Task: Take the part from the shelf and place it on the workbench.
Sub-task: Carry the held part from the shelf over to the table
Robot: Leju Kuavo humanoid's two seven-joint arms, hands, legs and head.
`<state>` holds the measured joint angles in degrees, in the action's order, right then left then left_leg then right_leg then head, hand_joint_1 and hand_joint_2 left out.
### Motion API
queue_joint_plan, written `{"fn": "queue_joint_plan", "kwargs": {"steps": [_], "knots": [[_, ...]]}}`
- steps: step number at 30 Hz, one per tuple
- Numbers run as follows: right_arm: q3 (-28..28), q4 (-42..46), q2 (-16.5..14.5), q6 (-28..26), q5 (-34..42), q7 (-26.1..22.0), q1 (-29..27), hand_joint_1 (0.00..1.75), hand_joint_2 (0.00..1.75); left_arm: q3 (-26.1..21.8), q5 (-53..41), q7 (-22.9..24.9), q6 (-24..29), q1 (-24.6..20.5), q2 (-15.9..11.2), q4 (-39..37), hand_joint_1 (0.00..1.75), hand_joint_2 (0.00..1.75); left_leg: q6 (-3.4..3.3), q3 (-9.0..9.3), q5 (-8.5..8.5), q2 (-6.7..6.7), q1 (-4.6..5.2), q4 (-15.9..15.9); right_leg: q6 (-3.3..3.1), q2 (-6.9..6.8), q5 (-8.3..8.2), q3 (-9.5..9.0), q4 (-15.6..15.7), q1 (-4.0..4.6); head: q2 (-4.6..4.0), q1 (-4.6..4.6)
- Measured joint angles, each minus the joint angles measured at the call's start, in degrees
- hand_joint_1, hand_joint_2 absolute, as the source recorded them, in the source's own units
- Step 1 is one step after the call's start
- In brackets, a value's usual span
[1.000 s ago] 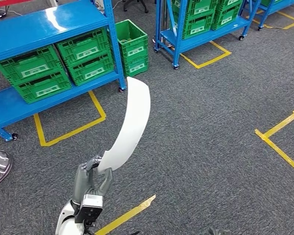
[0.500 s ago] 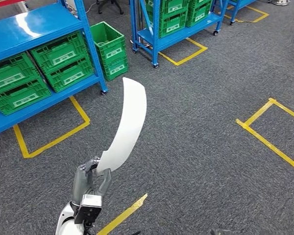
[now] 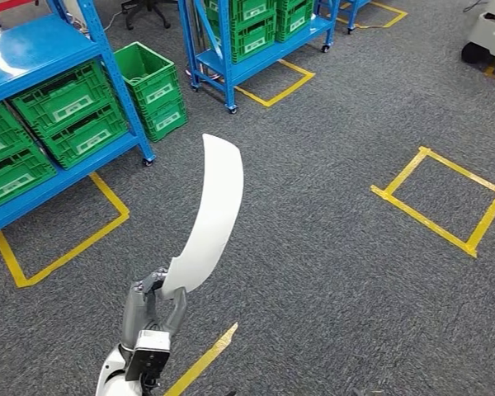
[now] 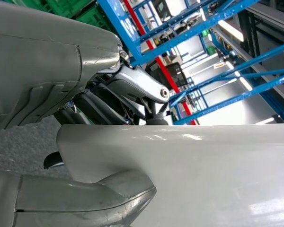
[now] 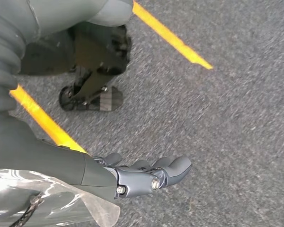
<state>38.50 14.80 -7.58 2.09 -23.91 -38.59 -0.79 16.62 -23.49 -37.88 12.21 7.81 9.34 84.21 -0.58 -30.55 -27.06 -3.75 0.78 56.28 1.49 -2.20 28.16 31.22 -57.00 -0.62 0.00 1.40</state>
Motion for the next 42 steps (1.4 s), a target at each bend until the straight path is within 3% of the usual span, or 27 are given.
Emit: {"fn": "queue_joint_plan", "kwargs": {"steps": [1,3,4,6,7,8,9,10,12,14,16,18,20,22,23,24,25,27,29,32,34,37,38,39,40,42], "knots": [[0.03,-0.03,0.0,-0.07,-0.11,0.08,-0.08,0.0,1.75,0.01,0.12,0.0,0.08,0.09,-0.09,0.0,1.75,1.75,0.26,0.02,-0.04,-0.23,-0.06,0.04,-0.39,0.37,-0.12,0.09,0.03,0.01,0.0,0.0],[0.09,-0.05,0.0,-0.19,-0.3,0.19,-0.17,0.0,1.75,0.01,0.27,0.0,0.22,0.25,-0.26,0.0,1.75,1.75,0.88,-0.48,-1.44,0.53,-0.34,1.57,-1.15,1.06,-0.41,0.17,0.13,-0.03,0.0,-0.05],[0.1,-0.05,-0.01,-0.23,-0.37,0.24,-0.12,0.0,1.75,-0.01,0.33,0.0,0.29,0.36,-0.35,0.0,1.75,1.75,1.18,-1.42,-3.07,1.35,-0.47,3.93,-1.5,1.44,-0.57,0.2,0.2,-0.08,0.0,-0.11],[0.1,-0.06,-0.01,-0.25,-0.56,0.29,-0.02,0.0,1.75,-0.02,0.53,0.0,0.51,0.77,-0.63,0.0,1.75,1.75,1.45,-4.79,-7.21,2.83,-0.61,11.82,-1.92,2.31,-0.73,0.43,0.19,0.0,0.0,-0.22],[0.1,-0.07,-0.01,-0.27,-0.8,0.35,0.0,0.0,1.75,-0.04,0.62,0.0,0.77,1.06,-0.84,0.0,1.75,1.75,1.44,-6.41,-8.58,3.12,-0.62,15.46,-2.05,2.79,-0.79,0.54,0.18,0.09,0.0,-0.2],[0.1,-0.1,-0.01,-0.3,-1.18,0.44,0.02,0.0,1.75,-0.06,0.71,0.0,1.16,1.36,-1.03,0.02,1.75,1.75,1.31,-7.29,-8.86,3.26,-0.61,17.41,-2.14,3.31,-0.86,0.61,0.17,0.22,0.0,-0.21],[0.09,-0.13,-0.02,-0.33,-1.68,0.54,0.05,0.0,1.75,-0.11,0.81,0.0,1.63,1.65,-1.23,0.11,1.75,1.75,1.06,-7.1,-7.94,3.38,-0.58,17.03,-2.21,3.84,-0.93,0.64,0.17,0.36,0.0,-0.19],[0.09,-0.17,-0.05,-0.35,-2.19,0.62,0.14,0.0,1.75,-0.25,0.98,0.0,2.07,1.95,-1.42,0.33,1.75,1.75,0.67,-5.83,-6.07,3.62,-0.51,14.37,-2.23,4.39,-1.0,0.63,0.17,0.49,0.0,-0.18],[0.07,-0.33,-0.31,-0.41,-3.02,0.71,0.52,0.0,1.75,-0.74,1.39,0.0,2.61,2.53,-1.82,1.22,1.75,1.75,-0.52,-1.8,-2.11,5.18,-0.17,5.97,-2.17,5.44,-1.19,0.68,0.12,0.64,0.0,-0.15],[0.07,-0.5,-0.67,-0.52,-3.42,0.75,1.02,0.0,1.75,-1.31,1.69,0.0,2.74,2.93,-2.2,2.18,1.75,1.75,-1.3,0.6,-0.65,6.54,0.17,0.69,-1.8,6.26,-1.41,1.02,0.05,0.54,0.0,-0.16],[0.06,-0.67,-0.91,-0.59,-3.56,0.77,1.29,0.0,1.75,-1.68,1.81,0.0,2.76,3.16,-2.44,2.83,1.75,1.75,-1.45,0.84,-0.54,6.42,0.27,-0.3,-1.13,6.87,-1.69,1.45,0.15,0.37,0.0,-0.17],[0.06,-0.79,-0.99,-0.61,-3.59,0.76,1.34,0.0,1.75,-1.9,1.77,0.0,2.76,3.27,-2.51,3.29,1.75,1.75,-1.53,1.02,0.11,5.64,0.01,-1.16,-0.64,6.01,-0.98,2.28,-0.77,0.38,0.0,-0.07],[0.07,-0.82,-0.99,-0.62,-3.58,0.74,1.56,0.0,1.75,-2.05,1.72,0.0,2.74,3.43,-2.51,3.51,1.75,1.75,-1.58,1.04,0.57,4.51,-0.26,-1.76,-0.19,3.95,2.18,4.85,-5.85,0.37,0.0,0.25],[0.08,-0.84,-0.98,-0.63,-3.57,0.73,1.75,0.0,1.75,-2.26,1.76,0.0,2.66,3.75,-2.53,3.56,1.75,1.75,-1.63,0.83,0.6,3.28,-0.27,-1.73,0.45,2.87,5.81,8.46,-13.66,0.13,0.0,0.46],[0.08,-0.84,-0.98,-0.66,-3.57,0.74,1.7,0.0,1.75,-2.35,1.81,0.0,2.55,3.86,-2.54,3.56,1.75,1.75,-1.59,0.78,0.58,2.69,-0.3,-1.7,0.76,2.69,6.44,9.45,-16.02,-0.06,0.0,0.45],[0.08,-0.85,-0.96,-0.7,-3.59,0.74,1.61,0.0,1.75,-2.42,1.86,0.0,2.43,3.91,-2.54,3.56,1.75,1.75,-1.49,0.75,0.54,2.16,-0.39,-1.65,1.07,2.52,5.95,9.34,-16.18,-0.25,0.0,0.46],[0.08,-0.86,-0.93,-0.75,-3.63,0.75,1.54,0.0,1.75,-2.45,1.9,0.0,2.32,3.92,-2.53,3.56,1.75,1.75,-1.3,0.76,0.44,1.69,-0.54,-1.54,1.36,2.23,4.45,7.95,-13.83,-0.47,0.0,0.46],[0.09,-0.88,-0.92,-0.86,-3.76,0.75,1.6,0.0,1.75,-2.48,1.89,0.0,2.11,3.88,-2.52,3.56,1.75,1.75,-0.55,0.74,0.01,0.9,-0.72,-0.99,1.93,0.82,1.16,3.29,-5.59,-0.74,0.0,0.5],[0.09,-0.92,-0.97,-0.92,-3.91,0.74,1.76,0.0,1.75,-2.47,1.78,0.0,2.0,3.82,-2.51,3.58,1.75,1.75,0.27,0.64,-0.43,0.41,-0.61,-0.28,1.47,0.07,0.03,0.45,-0.74,-0.72,0.0,0.49],[0.1,-0.95,-0.99,-0.97,-4.0,0.73,1.65,0.0,1.75,-2.39,1.57,0.0,1.96,3.75,-2.46,3.63,1.75,1.75,0.98,0.65,-0.72,0.05,-0.72,0.16,-0.06,0.99,0.11,0.45,-0.61,-0.54,0.0,0.43],[0.11,-0.95,-0.99,-0.98,-4.02,0.73,1.64,0.0,1.75,-2.38,1.54,0.0,1.97,3.67,-2.46,3.64,1.75,1.75,1.47,-0.22,-2.62,1.22,-0.98,2.43,-0.81,1.69,-0.09,0.55,-0.6,-0.58,0.0,0.38],[0.12,-0.95,-0.99,-0.99,-4.03,0.71,1.77,0.0,1.75,-2.39,1.46,0.0,1.97,3.7,-2.51,3.65,1.75,1.75,1.72,-5.13,-8.33,3.07,-1.07,13.54,-1.42,2.92,-0.28,0.78,-0.6,-0.39,0.0,0.31],[0.13,-0.95,-0.99,-0.99,-4.03,0.72,1.73,0.0,1.75,-2.39,1.44,0.0,1.97,3.72,-2.52,3.65,1.75,1.75,1.59,-6.64,-9.24,3.19,-1.05,16.71,-1.49,3.4,-0.32,0.82,-0.61,-0.24,0.0,0.31],[0.14,-0.95,-0.99,-0.99,-4.03,0.72,1.68,0.0,1.75,-2.39,1.44,0.0,1.96,3.71,-2.52,3.65,1.75,1.75,1.32,-7.21,-8.86,3.26,-1.01,17.7,-1.54,3.91,-0.36,0.82,-0.61,-0.07,0.0,0.31],[0.16,-0.96,-0.99,-0.99,-4.05,0.73,1.65,0.0,1.75,-2.39,1.44,0.0,1.96,3.69,-2.52,3.65,1.75,1.75,0.92,-6.83,-7.42,3.39,-0.91,16.57,-1.59,4.48,-0.39,0.8,-0.61,0.09,0.0,0.32],[0.28,-0.97,-1.01,-0.99,-4.11,0.74,1.68,0.0,1.75,-2.37,1.41,0.0,1.94,3.55,-2.52,3.65,1.75,1.75,-0.3,-3.54,-2.96,4.78,-0.5,8.94,-1.66,5.58,-0.48,0.78,-0.6,0.27,0.0,0.34]]}}
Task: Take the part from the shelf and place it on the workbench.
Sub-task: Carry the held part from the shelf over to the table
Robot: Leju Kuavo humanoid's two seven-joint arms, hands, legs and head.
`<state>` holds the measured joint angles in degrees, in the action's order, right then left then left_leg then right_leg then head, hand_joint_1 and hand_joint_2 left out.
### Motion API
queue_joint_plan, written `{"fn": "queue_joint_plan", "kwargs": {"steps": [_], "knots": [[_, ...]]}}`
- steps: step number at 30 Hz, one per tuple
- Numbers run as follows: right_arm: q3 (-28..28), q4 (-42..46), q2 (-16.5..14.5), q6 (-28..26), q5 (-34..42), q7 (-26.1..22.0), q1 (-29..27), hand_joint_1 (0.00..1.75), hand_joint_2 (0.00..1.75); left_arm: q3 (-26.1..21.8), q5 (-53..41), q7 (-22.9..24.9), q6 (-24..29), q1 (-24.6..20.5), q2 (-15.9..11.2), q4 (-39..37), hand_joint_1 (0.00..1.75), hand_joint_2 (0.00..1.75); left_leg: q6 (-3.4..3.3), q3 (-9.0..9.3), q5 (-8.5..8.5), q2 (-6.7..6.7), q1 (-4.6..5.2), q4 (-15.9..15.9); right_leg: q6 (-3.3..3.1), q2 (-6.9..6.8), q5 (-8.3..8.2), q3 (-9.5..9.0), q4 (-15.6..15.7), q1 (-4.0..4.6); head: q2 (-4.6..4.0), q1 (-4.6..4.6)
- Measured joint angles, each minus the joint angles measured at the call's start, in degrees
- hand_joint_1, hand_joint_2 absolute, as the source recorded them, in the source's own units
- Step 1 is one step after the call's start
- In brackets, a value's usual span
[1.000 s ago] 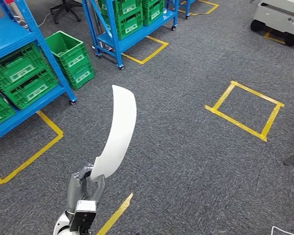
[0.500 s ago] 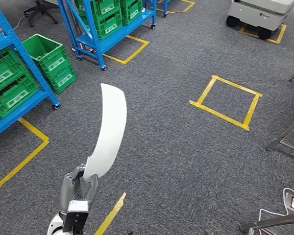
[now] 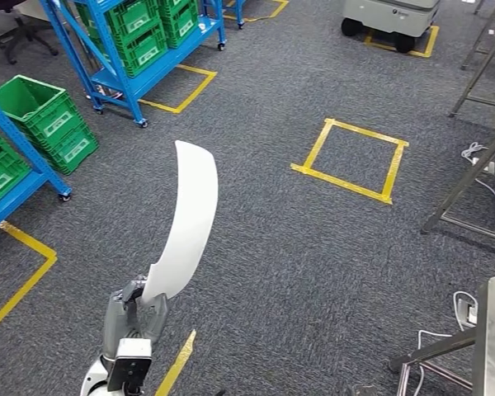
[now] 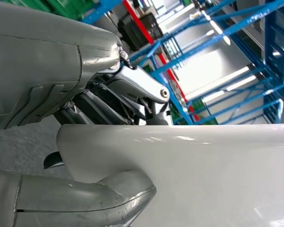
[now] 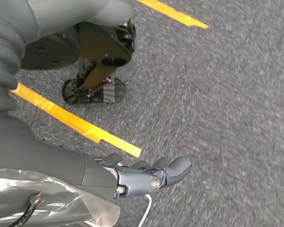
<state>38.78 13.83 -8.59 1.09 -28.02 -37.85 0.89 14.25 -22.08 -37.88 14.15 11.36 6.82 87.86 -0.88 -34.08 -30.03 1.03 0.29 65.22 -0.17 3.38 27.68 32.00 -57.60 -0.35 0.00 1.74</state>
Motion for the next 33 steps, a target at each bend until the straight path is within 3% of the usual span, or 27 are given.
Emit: {"fn": "queue_joint_plan", "kwargs": {"steps": [1,3,5,7,8,10,11,12,13,15,17,18,20,21,23,25,26,27,28,30,32,33], "knots": [[0.08,-0.01,-0.03,0.0,-0.06,0.04,0.04,0.0,1.75,0.02,-0.01,0.0,-0.09,-0.09,0.0,0.0,1.75,1.75,-0.59,1.63,1.51,0.93,0.16,-3.75,0.02,0.51,-0.06,0.07,-0.03,0.08,0.0,0.02],[0.34,-0.03,-0.1,0.0,-0.16,0.13,0.04,0.0,1.75,0.18,0.01,0.0,-0.55,-0.43,0.01,-0.03,1.75,1.75,-1.17,3.27,2.36,2.11,0.4,-7.65,0.36,1.31,-0.28,0.5,-0.04,0.02,0.0,-0.03],[0.92,-0.04,-0.08,0.04,0.04,0.13,-0.21,0.0,1.75,0.85,-0.04,0.0,-1.28,-1.15,0.05,-0.16,1.75,1.75,-1.05,3.42,2.48,1.57,0.31,-8.48,0.98,1.82,-0.51,0.99,0.03,-0.07,0.01,-0.08],[1.84,-0.04,0.06,0.29,0.6,0.03,-0.55,0.0,1.75,2.08,-0.45,0.0,-1.74,-2.28,0.28,-0.54,1.75,1.75,-1.0,3.61,2.99,0.65,0.03,-9.38,1.52,0.33,0.54,1.97,-1.37,0.04,0.01,0.07],[2.33,-0.04,0.16,0.51,0.87,-0.01,-0.64,0.0,1.75,2.78,-0.76,0.0,-1.81,-2.84,0.45,-0.84,1.75,1.75,-1.0,3.69,3.2,0.05,-0.09,-9.74,1.71,-0.84,1.93,3.14,-3.62,0.1,0.01,0.22],[3.38,-0.03,0.33,1.07,1.26,0.02,-0.76,0.0,1.75,4.03,-1.45,0.0,-1.9,-3.72,0.73,-1.65,1.75,1.75,-1.13,3.62,3.25,-1.32,0.01,-9.8,2.13,-2.51,5.57,6.69,-11.0,0.06,0.0,0.46],[3.84,-0.02,0.39,1.28,1.37,0.06,-0.88,0.0,1.75,4.46,-1.79,0.0,-1.99,-4.0,0.81,-2.1,1.75,1.75,-1.13,3.58,3.23,-2.09,0.05,-9.78,2.35,-2.75,6.68,8.23,-14.23,-0.01,0.0,0.47],[4.28,-0.02,0.43,1.45,1.44,0.09,-1.06,0.0,1.75,4.81,-2.08,0.0,-2.12,-4.22,0.86,-2.51,1.75,1.75,-1.11,3.58,3.18,-2.85,0.07,-9.76,2.57,-2.89,6.79,8.95,-15.77,-0.09,0.0,0.46],[4.67,-0.02,0.45,1.55,1.48,0.11,-1.24,0.0,1.75,5.1,-2.3,0.0,-2.24,-4.41,0.91,-2.85,1.75,1.75,-1.04,3.59,3.11,-3.53,0.06,-9.72,2.76,-3.09,5.76,8.48,-14.89,-0.18,0.0,0.48],[5.3,0.0,0.52,1.68,1.33,0.12,-1.41,0.0,1.75,5.59,-2.59,0.0,-2.54,-4.79,1.02,-3.33,1.75,1.75,-0.7,3.71,2.8,-4.81,0.05,-9.48,3.05,-4.75,2.2,4.59,-7.49,-0.32,0.0,0.49],[5.76,0.03,0.56,1.78,1.01,0.12,-1.27,0.0,1.75,5.82,-2.8,0.0,-2.92,-5.13,1.18,-3.58,1.75,1.75,-0.11,3.74,2.33,-5.86,0.32,-8.99,2.61,-6.48,0.26,1.01,-1.07,-0.21,0.0,0.49],[5.98,0.04,0.56,1.83,0.83,0.13,-1.2,0.0,1.75,5.88,-2.88,0.0,-3.08,-5.26,1.25,-3.67,1.75,1.75,0.14,3.76,2.19,-6.31,0.48,-8.81,2.21,-6.79,0.17,0.36,0.12,-0.1,0.0,0.5],[6.41,0.05,0.57,1.84,0.49,0.14,-1.27,0.0,1.75,5.97,-2.95,0.0,-3.22,-5.44,1.38,-3.83,1.75,1.75,0.5,3.84,2.06,-7.13,0.56,-8.65,1.34,-5.66,0.06,0.46,0.08,-0.04,0.0,0.46],[6.58,0.05,0.57,1.84,0.36,0.14,-1.39,0.0,1.75,6.02,-2.93,0.0,-3.22,-5.52,1.45,-3.91,1.75,1.75,0.79,3.81,1.69,-6.76,0.45,-8.36,1.02,-5.15,-0.04,0.53,0.09,-0.1,0.0,0.46],[6.78,0.05,0.57,1.83,0.14,0.14,-1.43,0.0,1.75,6.04,-2.9,0.0,-3.22,-5.65,1.55,-4.01,1.75,1.75,1.45,2.59,-0.73,-4.37,0.08,-5.14,0.35,-4.04,-0.3,0.62,0.2,-0.31,0.0,0.32],[6.92,0.05,0.57,1.82,-0.02,0.14,-1.29,0.0,1.75,6.03,-2.84,0.0,-3.21,-5.61,1.52,-4.17,1.75,1.75,1.86,-0.66,-4.61,-1.98,-0.23,2.25,-0.04,-2.81,-0.46,0.79,0.19,-0.33,0.0,0.21],[6.99,0.05,0.57,1.82,-0.15,0.15,-1.24,0.0,1.75,6.02,-2.82,0.0,-3.21,-5.52,1.46,-4.27,1.75,1.75,1.9,-2.38,-6.0,-1.65,-0.28,5.92,-0.14,-2.12,-0.51,0.86,0.18,-0.29,0.0,0.23],[7.1,0.05,0.57,1.82,-0.33,0.16,-1.25,0.0,1.75,5.99,-2.84,0.0,-3.2,-5.45,1.41,-4.35,1.75,1.75,1.85,-3.43,-6.33,-1.53,-0.28,8.03,-0.18,-1.4,-0.55,0.89,0.17,-0.26,0.0,0.23],[7.25,0.05,0.57,1.83,-0.56,0.19,-1.29,0.0,1.75,5.97,-2.91,0.0,-3.2,-5.39,1.37,-4.41,1.75,1.75,1.7,-3.5,-5.47,-1.43,-0.28,8.0,-0.17,-0.65,-0.59,0.89,0.16,-0.23,0.0,0.24],[7.62,0.05,0.57,1.86,-1.02,0.22,-1.33,0.0,1.75,5.93,-3.04,0.0,-3.2,-5.33,1.36,-4.44,1.75,1.75,1.06,-0.79,-1.19,-0.27,-0.27,1.85,-0.05,0.89,-0.69,0.8,0.13,-0.19,0.0,0.23],[7.86,0.05,0.51,1.94,-1.28,0.24,-1.24,0.0,1.75,5.91,-3.08,0.0,-3.2,-5.32,1.33,-4.44,1.75,1.75,0.18,2.38,1.78,2.52,-0.31,-5.33,0.29,2.22,-0.87,0.99,0.06,-0.22,0.0,0.28],[7.92,0.05,0.48,1.97,-1.33,0.25,-1.16,0.0,1.75,5.88,-3.08,0.0,-3.19,-5.28,1.32,-4.44,1.75,1.75,-0.09,3.13,2.17,3.48,-0.29,-7.2,0.59,2.82,-1.02,1.25,0.04,-0.33,0.0,0.24]]}}
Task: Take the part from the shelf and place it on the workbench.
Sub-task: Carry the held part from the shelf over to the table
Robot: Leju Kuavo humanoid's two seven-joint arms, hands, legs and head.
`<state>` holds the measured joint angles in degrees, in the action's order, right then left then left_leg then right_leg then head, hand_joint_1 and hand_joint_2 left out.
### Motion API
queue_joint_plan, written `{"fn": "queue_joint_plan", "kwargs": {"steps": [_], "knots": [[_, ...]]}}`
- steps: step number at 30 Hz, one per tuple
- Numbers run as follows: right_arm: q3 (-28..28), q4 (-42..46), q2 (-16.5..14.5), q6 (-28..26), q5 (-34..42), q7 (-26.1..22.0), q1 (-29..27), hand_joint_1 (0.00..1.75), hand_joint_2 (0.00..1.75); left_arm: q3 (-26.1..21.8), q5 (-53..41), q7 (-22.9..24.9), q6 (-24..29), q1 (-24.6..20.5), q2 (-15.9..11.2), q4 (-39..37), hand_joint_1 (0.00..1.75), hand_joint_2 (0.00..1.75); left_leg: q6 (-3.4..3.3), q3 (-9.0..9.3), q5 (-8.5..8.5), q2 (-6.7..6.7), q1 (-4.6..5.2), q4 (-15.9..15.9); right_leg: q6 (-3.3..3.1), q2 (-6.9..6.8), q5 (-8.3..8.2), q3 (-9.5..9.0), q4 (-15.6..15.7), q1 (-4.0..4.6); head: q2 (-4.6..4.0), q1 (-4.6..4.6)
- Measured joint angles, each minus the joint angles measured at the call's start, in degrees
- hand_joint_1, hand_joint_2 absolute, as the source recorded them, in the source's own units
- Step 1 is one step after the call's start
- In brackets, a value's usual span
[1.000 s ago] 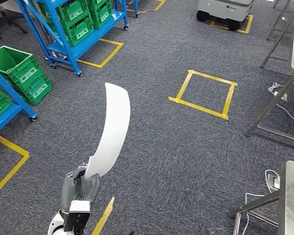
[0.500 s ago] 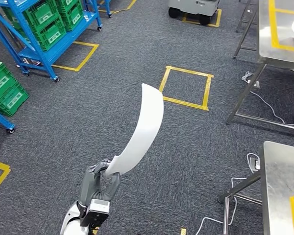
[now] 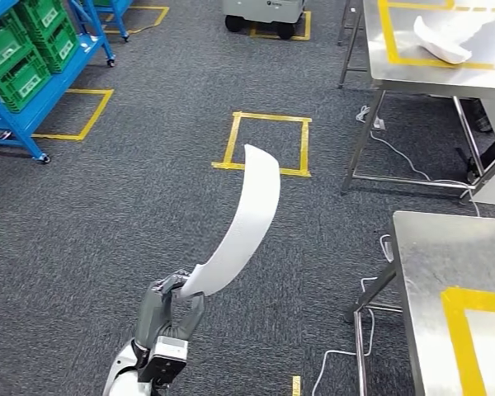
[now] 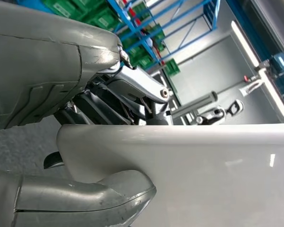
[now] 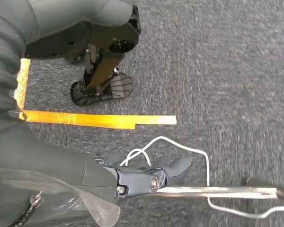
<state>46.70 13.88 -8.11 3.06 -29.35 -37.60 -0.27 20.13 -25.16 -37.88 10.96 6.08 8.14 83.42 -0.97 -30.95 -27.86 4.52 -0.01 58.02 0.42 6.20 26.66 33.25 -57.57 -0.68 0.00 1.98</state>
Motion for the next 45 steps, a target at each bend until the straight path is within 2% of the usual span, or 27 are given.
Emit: {"fn": "queue_joint_plan", "kwargs": {"steps": [1,3,5,7,9,10,11,13,15,16,18,20,23,24,25,27,29,31,33,34,36,38,40,41,42,43,45], "knots": [[0.05,0.0,-0.03,0.02,-0.02,0.01,0.02,0.0,1.75,-0.02,-0.01,0.0,0.01,0.03,-0.01,-0.01,1.75,1.75,-0.13,0.21,-0.14,0.36,0.05,-0.69,0.37,0.56,-0.19,0.3,0.05,-0.15,0.0,-0.06],[0.21,0.0,-0.01,0.03,-0.07,0.04,-0.11,0.0,1.75,-0.06,-0.01,0.0,0.01,0.05,0.08,-0.01,1.75,1.75,-0.22,0.37,0.17,-0.81,0.0,-1.48,1.16,1.09,-0.44,0.97,0.14,-0.31,0.01,-0.2],[0.36,0.0,0.03,0.02,-0.13,0.07,-0.21,0.0,1.75,-0.08,0.02,0.0,0.02,0.07,0.25,0.0,1.75,1.75,-0.51,0.63,0.67,-2.36,-0.22,-2.34,1.71,-1.56,1.17,2.27,-2.0,-0.1,0.01,0.09],[0.41,0.0,0.06,-0.03,-0.26,0.07,-0.01,0.0,1.75,-0.14,0.11,0.0,0.04,0.33,0.31,-0.01,1.75,1.75,-0.71,0.63,0.82,-4.18,-0.18,-2.61,2.08,-4.94,5.07,5.35,-8.79,-0.01,0.01,0.45],[0.43,0.0,0.07,-0.09,-0.47,0.07,0.04,0.0,1.75,-0.19,0.21,0.0,0.08,0.61,0.28,-0.02,1.75,1.75,-0.74,0.52,0.81,-6.03,-0.05,-2.58,2.42,-5.9,7.66,8.12,-15.26,-0.07,0.0,0.52],[0.43,0.0,0.07,-0.1,-0.57,0.07,-0.06,0.0,1.75,-0.19,0.22,0.0,0.09,0.67,0.27,-0.02,1.75,1.75,-0.73,0.49,0.78,-6.82,-0.02,-2.57,2.53,-6.08,7.39,8.05,-15.7,-0.07,0.0,0.53],[0.43,0.0,0.07,-0.12,-0.64,0.07,-0.17,0.0,1.75,-0.19,0.24,0.0,0.1,0.68,0.28,-0.02,1.75,1.75,-0.68,0.53,0.74,-7.53,0.0,-2.56,2.55,-6.35,6.08,6.68,-13.62,-0.07,0.0,0.54],[0.44,0.0,0.1,-0.15,-0.68,0.07,-0.2,0.0,1.75,-0.18,0.24,0.0,0.12,0.68,0.29,-0.02,1.75,1.75,-0.37,0.72,0.53,-8.78,0.15,-2.47,2.3,-8.29,2.84,1.7,-5.21,0.12,0.0,0.56],[0.45,0.0,0.13,-0.15,-0.72,0.04,-0.01,0.0,1.75,-0.2,0.28,0.0,0.18,0.67,0.28,-0.02,1.75,1.75,0.13,0.86,0.3,-9.74,0.48,-2.26,1.59,-9.9,1.41,-1.63,0.4,0.36,0.0,0.42],[0.45,0.0,0.13,-0.15,-0.79,0.03,0.03,0.0,1.75,-0.2,0.3,0.0,0.22,0.67,0.27,-0.02,1.75,1.75,0.37,0.91,0.24,-10.16,0.64,-2.18,1.19,-10.03,1.49,-1.94,1.03,0.48,0.0,0.33],[0.45,0.0,0.13,-0.16,-1.0,0.01,-0.11,0.0,1.75,-0.21,0.31,0.0,0.38,0.65,0.31,-0.01,1.75,1.75,0.88,1.06,0.05,-10.88,0.6,-2.07,0.48,-8.81,1.23,-1.75,1.05,0.4,0.0,0.24],[0.48,0.0,0.13,-0.17,-1.2,-0.04,-0.18,0.0,1.75,-0.24,0.33,0.0,0.56,0.63,0.34,0.0,1.75,1.75,1.61,0.58,-1.57,-9.27,0.33,-0.32,-0.15,-7.64,0.95,-1.75,1.21,0.15,0.01,0.01],[0.52,0.0,0.13,-0.13,-1.62,-0.11,0.02,0.0,1.75,-0.44,0.31,0.0,0.74,0.78,0.22,-0.07,1.75,1.75,2.28,-3.84,-7.11,-5.6,-0.1,9.93,-0.73,-5.62,0.61,-1.65,1.24,0.03,0.01,-0.37],[0.59,0.0,0.13,-0.1,-1.82,-0.12,0.02,0.0,1.75,-0.57,0.27,0.01,0.79,0.85,0.17,-0.13,1.75,1.75,2.3,-5.34,-8.05,-5.22,-0.14,13.09,-0.79,-4.86,0.57,-1.58,1.2,0.05,0.0,-0.36],[0.72,0.0,0.13,-0.08,-2.02,-0.13,-0.03,0.0,1.75,-0.77,0.21,0.03,0.83,0.88,0.15,-0.2,1.75,1.75,2.23,-6.05,-7.81,-5.02,-0.15,14.43,-0.82,-4.07,0.54,-1.54,1.15,0.08,0.0,-0.37],[1.09,0.0,0.13,-0.03,-2.43,-0.13,-0.07,0.0,1.75,-1.2,0.0,0.1,0.85,0.87,0.19,-0.34,1.75,1.75,1.77,-4.49,-4.21,-4.37,-0.14,10.51,-0.79,-2.46,0.52,-1.59,1.03,0.13,0.0,-0.37],[1.45,0.01,0.09,0.04,-2.85,-0.13,0.0,0.0,1.75,-1.59,-0.31,0.17,0.84,0.81,0.26,-0.48,1.75,1.75,0.91,-1.43,-0.35,-1.55,-0.22,3.06,-0.55,-0.96,0.43,-1.43,0.88,0.12,0.0,-0.29],[1.74,0.04,0.01,0.09,-3.13,-0.12,0.12,0.0,1.75,-1.85,-0.54,0.2,0.84,0.75,0.33,-0.63,1.75,1.75,0.27,-0.02,0.52,0.65,-0.22,-0.85,0.12,0.35,0.18,-0.68,0.74,-0.13,0.01,-0.36],[1.91,0.07,-0.02,0.11,-3.3,-0.11,0.02,0.0,1.75,-2.01,-0.62,0.25,0.84,0.71,0.46,-0.76,1.75,1.75,0.01,0.13,0.33,-0.04,-0.21,-1.68,1.03,1.5,-0.16,0.1,0.87,-0.38,0.01,-0.52],[1.99,0.08,-0.01,0.12,-3.41,-0.11,-0.12,0.0,1.75,-2.08,-0.66,0.28,0.84,0.67,0.56,-0.81,1.75,1.75,-0.14,0.25,0.51,-0.76,-0.32,-2.06,1.37,0.97,-0.02,0.42,0.69,-0.34,0.01,-0.51],[2.25,0.09,0.0,0.16,-3.69,-0.11,-0.14,0.0,1.75,-2.3,-0.75,0.36,0.86,0.62,0.79,-0.92,1.75,1.75,-0.55,0.57,0.85,-2.49,-0.54,-2.79,1.94,-2.21,2.21,2.29,-2.62,-0.12,0.01,-0.21],[2.57,0.12,0.0,0.22,-3.96,-0.1,0.12,0.0,1.75,-2.67,-0.82,0.43,0.9,0.67,0.87,-1.13,1.75,1.75,-0.8,0.57,0.84,-4.37,-0.41,-2.88,2.4,-5.3,6.18,5.84,-10.14,-0.11,0.01,0.02],[2.78,0.15,0.0,0.28,-4.15,-0.09,0.11,0.0,1.75,-2.99,-0.96,0.47,0.93,0.7,0.87,-1.45,1.75,1.75,-0.83,0.54,0.76,-6.11,-0.31,-2.85,2.77,-5.97,7.79,8.07,-15.26,-0.2,0.0,0.02],[2.86,0.15,0.01,0.32,-4.22,-0.08,0.02,0.0,1.75,-3.09,-1.05,0.49,0.93,0.67,0.87,-1.62,1.75,1.75,-0.79,0.56,0.71,-6.85,-0.3,-2.83,2.86,-6.15,7.0,7.56,-14.66,-0.22,0.0,0.04],[2.95,0.16,0.03,0.35,-4.31,-0.06,-0.06,0.0,1.75,-3.19,-1.14,0.5,0.93,0.63,0.89,-1.79,1.75,1.75,-0.69,0.65,0.63,-7.53,-0.29,-2.82,2.85,-6.51,5.33,5.77,-11.7,-0.22,0.0,0.04],[3.07,0.19,0.05,0.37,-4.41,-0.05,-0.07,0.0,1.75,-3.29,-1.19,0.51,0.93,0.58,0.89,-1.92,1.75,1.75,-0.53,0.81,0.52,-8.16,-0.25,-2.79,2.74,-7.41,3.42,3.18,-7.28,-0.18,0.0,0.04],[3.25,0.26,0.11,0.42,-4.68,-0.02,0.15,0.0,1.75,-3.52,-1.27,0.55,0.93,0.45,0.91,-2.08,1.75,1.75,0.0,1.06,0.22,-9.21,0.08,-2.62,2.07,-9.14,1.23,-0.99,-0.18,0.12,0.01,-0.02]]}}
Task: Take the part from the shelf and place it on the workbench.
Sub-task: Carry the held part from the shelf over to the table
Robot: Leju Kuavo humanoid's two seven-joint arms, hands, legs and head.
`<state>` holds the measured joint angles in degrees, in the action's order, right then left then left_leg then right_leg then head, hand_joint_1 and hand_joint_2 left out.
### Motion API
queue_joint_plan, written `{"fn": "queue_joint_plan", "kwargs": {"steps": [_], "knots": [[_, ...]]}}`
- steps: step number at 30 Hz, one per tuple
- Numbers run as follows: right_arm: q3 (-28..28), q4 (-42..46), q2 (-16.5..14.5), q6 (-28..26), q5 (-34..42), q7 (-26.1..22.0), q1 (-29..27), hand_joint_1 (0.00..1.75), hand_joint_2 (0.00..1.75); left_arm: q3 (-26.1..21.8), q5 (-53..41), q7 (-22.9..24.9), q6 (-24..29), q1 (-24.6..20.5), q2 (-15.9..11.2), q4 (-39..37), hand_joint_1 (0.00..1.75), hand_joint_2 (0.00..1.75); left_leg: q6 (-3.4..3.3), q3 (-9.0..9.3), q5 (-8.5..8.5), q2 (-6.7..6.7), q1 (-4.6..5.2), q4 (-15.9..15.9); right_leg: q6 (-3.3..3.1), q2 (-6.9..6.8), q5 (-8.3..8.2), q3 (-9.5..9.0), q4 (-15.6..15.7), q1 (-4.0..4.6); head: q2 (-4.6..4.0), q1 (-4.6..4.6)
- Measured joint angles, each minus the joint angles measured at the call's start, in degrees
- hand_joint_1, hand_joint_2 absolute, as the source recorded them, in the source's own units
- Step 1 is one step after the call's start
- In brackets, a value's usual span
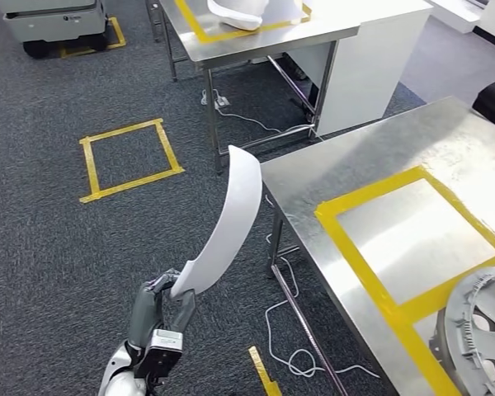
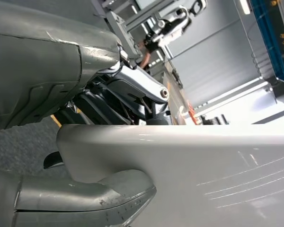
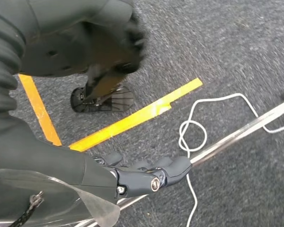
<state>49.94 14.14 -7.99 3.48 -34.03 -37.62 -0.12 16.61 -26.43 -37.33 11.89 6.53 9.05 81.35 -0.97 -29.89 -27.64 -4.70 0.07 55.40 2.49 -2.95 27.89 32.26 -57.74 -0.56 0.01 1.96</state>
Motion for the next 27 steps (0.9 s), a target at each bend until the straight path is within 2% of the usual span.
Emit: {"fn": "queue_joint_plan", "kwargs": {"steps": [1,3,4,6,8,9,10,11,12,13,14,15,16,17,19,20,21,23,24,25,26,27], "knots": [[0.04,0.03,0.01,0.02,-0.12,0.02,0.08,0.0,1.75,-0.11,-0.07,0.03,-0.01,-0.08,0.01,-0.04,1.75,1.75,0.27,0.08,-0.1,-0.45,0.16,0.09,-0.42,-0.4,-0.23,-0.86,1.45,0.14,0.0,-0.04],[0.13,0.05,0.05,0.04,-0.32,0.08,0.03,0.0,1.75,-0.31,-0.32,0.14,-0.05,-0.25,0.04,-0.11,1.75,1.75,0.78,0.21,-0.19,-1.32,0.26,0.18,-1.24,0.5,-0.27,-0.84,1.59,0.22,0.01,-0.13],[0.22,0.05,0.08,0.04,-0.41,0.15,-0.07,0.0,1.75,-0.43,-0.44,0.22,-0.1,-0.36,0.07,-0.15,1.75,1.75,1.1,0.25,-0.49,-1.2,0.17,0.38,-1.56,1.03,-0.37,-0.8,1.65,0.13,0.0,-0.11],[0.42,0.06,0.14,0.04,-0.57,0.25,-0.06,0.0,1.75,-0.67,-0.64,0.37,-0.25,-0.6,0.14,-0.2,1.75,1.75,1.75,-0.69,-2.67,0.85,-0.11,3.08,-2.19,2.11,-0.68,-0.83,1.87,-0.14,-0.01,-0.3],[0.52,0.07,0.17,0.04,-0.71,0.29,0.1,0.0,1.75,-0.91,-0.79,0.49,-0.4,-0.71,0.09,-0.37,1.75,1.75,2.14,-3.85,-6.68,3.46,-0.36,10.37,-2.58,3.34,-0.85,-0.67,1.89,-0.22,0.0,-0.54],[0.55,0.07,0.17,0.04,-0.77,0.31,0.13,0.0,1.75,-1.02,-0.85,0.55,-0.45,-0.7,0.04,-0.49,1.75,1.75,2.22,-5.6,-8.21,3.99,-0.41,14.22,-2.66,4.05,-0.89,-0.58,1.84,-0.19,0.0,-0.56],[0.61,0.07,0.17,0.04,-0.83,0.34,0.1,0.0,1.75,-1.09,-0.89,0.6,-0.46,-0.68,0.01,-0.6,1.75,1.75,2.23,-6.77,-8.75,4.21,-0.43,16.71,-2.71,4.79,-0.9,-0.52,1.77,-0.16,0.0,-0.57],[0.71,0.07,0.17,0.04,-0.9,0.37,0.05,0.0,1.75,-1.14,-0.94,0.63,-0.48,-0.68,-0.01,-0.68,1.75,1.75,2.15,-6.98,-8.06,4.3,-0.43,17.02,-2.71,5.53,-0.91,-0.49,1.68,-0.13,0.01,-0.56],[0.82,0.07,0.17,0.04,-0.97,0.4,0.02,0.0,1.75,-1.18,-1.01,0.64,-0.49,-0.69,-0.01,-0.73,1.75,1.75,2.0,-6.1,-6.25,4.53,-0.43,14.95,-2.7,6.31,-0.91,-0.5,1.58,-0.12,0.0,-0.56],[0.93,0.07,0.17,0.04,-1.03,0.42,0.01,0.0,1.75,-1.2,-1.07,0.65,-0.49,-0.71,0.0,-0.75,1.75,1.75,1.76,-4.42,-3.82,5.29,-0.45,11.15,-2.68,7.09,-0.9,-0.52,1.49,-0.13,0.01,-0.56],[1.01,0.07,0.17,0.04,-1.07,0.43,0.04,0.0,1.75,-1.23,-1.11,0.65,-0.5,-0.73,0.0,-0.77,1.75,1.75,1.43,-2.72,-1.94,6.82,-0.53,7.26,-2.56,7.83,-0.93,-0.45,1.38,-0.11,0.01,-0.53],[1.05,0.07,0.17,0.04,-1.09,0.43,0.11,0.0,1.75,-1.26,-1.14,0.65,-0.51,-0.75,0.0,-0.78,1.75,1.75,1.15,-1.37,-0.67,8.22,-0.61,3.94,-2.34,8.53,-0.99,-0.23,1.24,-0.13,0.01,-0.51],[1.08,0.07,0.17,0.04,-1.1,0.43,0.16,0.0,1.75,-1.3,-1.15,0.66,-0.51,-0.76,0.0,-0.8,1.75,1.75,0.91,-0.66,-0.23,9.35,-0.65,1.99,-2.02,9.14,-1.12,0.13,1.14,-0.21,0.01,-0.54],[1.12,0.07,0.17,0.04,-1.11,0.43,0.16,0.0,1.75,-1.35,-1.16,0.68,-0.52,-0.77,0.01,-0.83,1.75,1.75,0.74,-0.56,-0.44,9.82,-0.63,1.4,-1.62,9.7,-1.3,0.53,1.1,-0.34,0.01,-0.57],[1.22,0.07,0.21,0.04,-1.16,0.43,-0.05,0.0,1.75,-1.46,-1.17,0.71,-0.51,-0.81,0.13,-0.85,1.75,1.75,0.29,-0.5,-0.27,8.61,-0.64,0.8,-0.77,10.41,-1.56,1.27,1.19,-0.55,0.0,-0.7],[1.27,0.07,0.24,0.04,-1.19,0.43,-0.14,0.0,1.75,-1.51,-1.17,0.71,-0.51,-0.85,0.26,-0.85,1.75,1.75,-0.05,-0.38,-0.09,7.86,-0.72,0.47,-0.48,9.53,-1.18,1.73,0.65,-0.46,-0.01,-0.59],[1.32,0.07,0.27,0.04,-1.22,0.43,-0.14,0.0,1.75,-1.56,-1.17,0.71,-0.51,-0.88,0.4,-0.85,1.75,1.75,-0.38,-0.25,0.09,7.0,-0.82,0.14,-0.23,8.06,-0.21,2.63,-0.91,-0.33,0.0,-0.36],[1.36,0.07,0.31,0.04,-1.26,0.44,0.09,0.0,1.75,-1.7,-1.18,0.73,-0.52,-0.83,0.55,-0.87,1.75,1.75,-0.77,-0.17,0.12,5.21,-0.73,-0.08,0.05,4.53,3.32,5.86,-7.62,-0.18,0.0,0.05],[1.36,0.07,0.31,0.04,-1.28,0.45,0.17,0.0,1.75,-1.78,-1.2,0.74,-0.54,-0.8,0.55,-0.91,1.75,1.75,-0.84,-0.19,0.08,4.3,-0.63,-0.07,0.21,3.71,5.02,7.75,-11.63,-0.23,0.0,0.16],[1.36,0.07,0.31,0.04,-1.31,0.45,0.16,0.0,1.75,-1.85,-1.22,0.75,-0.55,-0.77,0.55,-0.96,1.75,1.75,-0.88,-0.2,0.04,3.4,-0.54,-0.05,0.34,3.33,5.93,9.03,-14.49,-0.28,-0.01,0.15],[1.37,0.07,0.31,0.04,-1.35,0.47,0.08,0.0,1.75,-1.92,-1.26,0.77,-0.56,-0.77,0.56,-0.99,1.75,1.75,-0.87,-0.2,0.0,2.59,-0.49,-0.03,0.43,3.11,5.76,9.24,-15.26,-0.31,0.0,0.16],[1.38,0.07,0.33,0.04,-1.39,0.49,0.0,0.0,1.75,-1.97,-1.29,0.78,-0.57,-0.79,0.56,-1.03,1.75,1.75,-0.81,-0.15,-0.06,1.86,-0.46,-0.01,0.44,2.85,4.53,8.16,-13.56,-0.34,0.0,0.18]]}}
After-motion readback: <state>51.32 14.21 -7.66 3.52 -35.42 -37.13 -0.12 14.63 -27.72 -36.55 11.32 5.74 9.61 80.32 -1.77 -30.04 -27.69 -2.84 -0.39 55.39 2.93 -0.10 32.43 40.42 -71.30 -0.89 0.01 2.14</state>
